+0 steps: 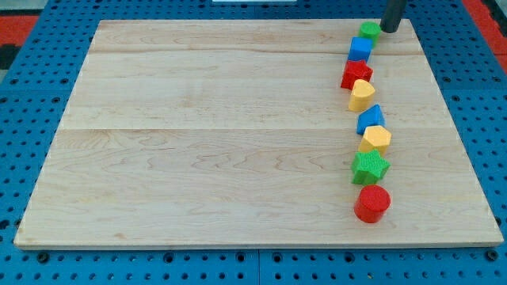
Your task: Push blue triangle slightly towards left
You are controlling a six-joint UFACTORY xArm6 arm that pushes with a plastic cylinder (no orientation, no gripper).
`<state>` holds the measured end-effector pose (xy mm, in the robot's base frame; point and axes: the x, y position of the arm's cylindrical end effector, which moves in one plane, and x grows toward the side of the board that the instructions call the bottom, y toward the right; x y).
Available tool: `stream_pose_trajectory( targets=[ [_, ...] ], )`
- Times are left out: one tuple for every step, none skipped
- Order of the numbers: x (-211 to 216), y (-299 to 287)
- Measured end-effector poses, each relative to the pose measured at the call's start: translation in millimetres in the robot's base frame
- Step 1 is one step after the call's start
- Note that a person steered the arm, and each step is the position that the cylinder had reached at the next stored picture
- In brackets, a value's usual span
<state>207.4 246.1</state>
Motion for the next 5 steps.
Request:
stream_pose_trajectory(
  targets=[
    [-16, 13],
    [-16, 12],
    [-14, 10],
    [8, -1],
    [34, -8]
  ],
)
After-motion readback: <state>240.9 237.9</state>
